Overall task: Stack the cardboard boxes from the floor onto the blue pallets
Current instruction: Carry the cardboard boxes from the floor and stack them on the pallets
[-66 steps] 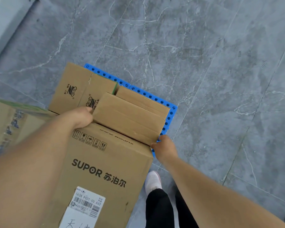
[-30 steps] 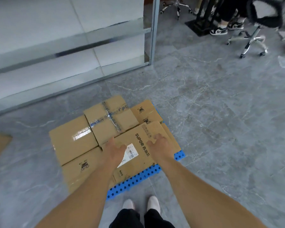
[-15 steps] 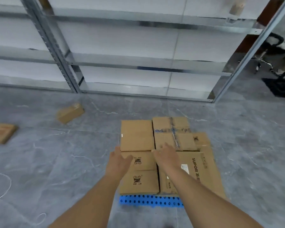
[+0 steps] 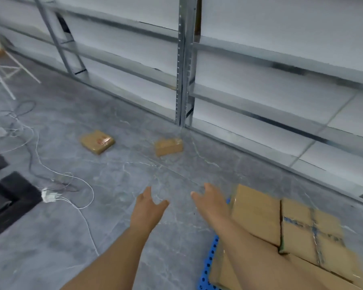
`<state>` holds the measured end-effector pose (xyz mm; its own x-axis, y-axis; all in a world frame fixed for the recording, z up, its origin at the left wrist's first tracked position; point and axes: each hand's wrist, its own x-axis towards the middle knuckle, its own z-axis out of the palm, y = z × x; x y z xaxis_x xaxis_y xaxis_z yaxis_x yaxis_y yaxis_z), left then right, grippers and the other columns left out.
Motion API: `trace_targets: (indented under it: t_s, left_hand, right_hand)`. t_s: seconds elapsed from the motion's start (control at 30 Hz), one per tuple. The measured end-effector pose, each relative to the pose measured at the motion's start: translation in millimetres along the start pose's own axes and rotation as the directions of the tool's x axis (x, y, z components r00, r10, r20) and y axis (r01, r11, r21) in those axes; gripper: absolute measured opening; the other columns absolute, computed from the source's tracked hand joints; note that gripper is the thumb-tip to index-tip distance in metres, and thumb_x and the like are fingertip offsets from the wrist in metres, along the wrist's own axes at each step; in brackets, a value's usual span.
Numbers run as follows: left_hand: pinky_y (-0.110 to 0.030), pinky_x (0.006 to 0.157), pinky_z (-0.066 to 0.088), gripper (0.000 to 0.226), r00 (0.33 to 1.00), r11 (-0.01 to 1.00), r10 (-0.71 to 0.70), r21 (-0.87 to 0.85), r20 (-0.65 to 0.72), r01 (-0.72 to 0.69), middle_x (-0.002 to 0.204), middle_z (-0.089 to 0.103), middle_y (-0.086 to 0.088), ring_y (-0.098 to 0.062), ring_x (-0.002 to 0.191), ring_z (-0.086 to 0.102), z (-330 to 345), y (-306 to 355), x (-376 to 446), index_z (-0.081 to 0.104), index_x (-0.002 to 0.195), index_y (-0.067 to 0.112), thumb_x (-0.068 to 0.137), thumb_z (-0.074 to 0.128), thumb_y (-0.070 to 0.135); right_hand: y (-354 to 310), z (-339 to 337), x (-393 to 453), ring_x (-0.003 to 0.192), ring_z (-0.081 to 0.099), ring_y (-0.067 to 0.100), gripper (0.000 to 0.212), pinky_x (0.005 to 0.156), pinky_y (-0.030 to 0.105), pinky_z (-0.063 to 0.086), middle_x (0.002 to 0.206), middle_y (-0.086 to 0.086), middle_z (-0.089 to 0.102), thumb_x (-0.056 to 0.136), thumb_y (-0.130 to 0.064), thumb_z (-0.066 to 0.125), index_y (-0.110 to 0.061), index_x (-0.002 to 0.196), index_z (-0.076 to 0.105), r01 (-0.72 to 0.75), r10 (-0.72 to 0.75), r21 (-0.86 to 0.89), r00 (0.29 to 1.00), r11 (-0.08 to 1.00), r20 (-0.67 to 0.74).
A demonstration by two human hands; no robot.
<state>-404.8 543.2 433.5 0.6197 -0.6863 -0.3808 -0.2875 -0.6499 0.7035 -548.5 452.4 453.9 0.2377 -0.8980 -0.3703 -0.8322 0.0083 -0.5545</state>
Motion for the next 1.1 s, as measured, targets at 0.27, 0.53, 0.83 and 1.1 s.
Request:
trace_targets:
  t_s: [0.27, 0.53, 0.83, 1.1]
  left_hand:
    - [-0.037, 0.105, 0.034, 0.074, 0.986, 0.988, -0.131, -0.096, -0.098, 0.122, 0.146, 0.037, -0.004, -0.024, 0.133, 0.035, -66, -55, 48, 0.029, 0.144, 0.022, 0.081, 0.064, 0.041]
    - [-0.035, 0.098, 0.036, 0.080, 0.958, 0.969, -0.232, -0.123, -0.166, 0.213, 0.146, 0.035, -0.007, -0.025, 0.130, 0.039, -107, -61, 147, 0.020, 0.147, 0.019, 0.083, 0.061, 0.043]
    - [-0.036, 0.106, 0.030, 0.087, 0.938, 0.960, -0.267, -0.148, -0.221, 0.239, 0.153, 0.025, -0.007, -0.025, 0.138, 0.028, -163, -2, 302, 0.006, 0.149, 0.021, 0.084, 0.060, 0.044]
    - [-0.034, 0.106, 0.028, 0.070, 0.895, 0.941, -0.339, -0.097, -0.291, 0.325, 0.150, 0.029, -0.007, -0.023, 0.136, 0.031, -207, 7, 388, 0.033, 0.142, 0.012, 0.087, 0.054, 0.049]
  right_hand:
    - [-96, 69, 36, 0.122, 0.048, 0.025, 0.056, 0.098, 0.034, 0.039, 0.136, 0.008, 0.047, 0.089, -0.044, 0.051, -0.014, 0.136, 0.041, 0.126, -0.116, -0.076, 0.986, 0.989, 0.118]
    - [-173, 103, 127, 0.123, 0.046, 0.023, 0.058, 0.098, 0.038, 0.041, 0.141, 0.005, 0.042, 0.091, -0.045, 0.045, -0.016, 0.141, 0.034, 0.208, -0.188, -0.069, 0.956, 0.976, 0.226]
    - [-291, 102, 278, 0.121, 0.049, 0.025, 0.055, 0.096, 0.038, 0.040, 0.135, 0.006, 0.050, 0.093, -0.050, 0.039, -0.015, 0.135, 0.043, 0.281, -0.250, -0.083, 0.930, 0.956, 0.271]
    - [-363, 125, 371, 0.114, 0.052, 0.028, 0.045, 0.090, 0.035, 0.042, 0.131, 0.008, 0.050, 0.092, -0.034, 0.044, -0.019, 0.135, 0.041, 0.328, -0.241, -0.190, 0.896, 0.926, 0.372]
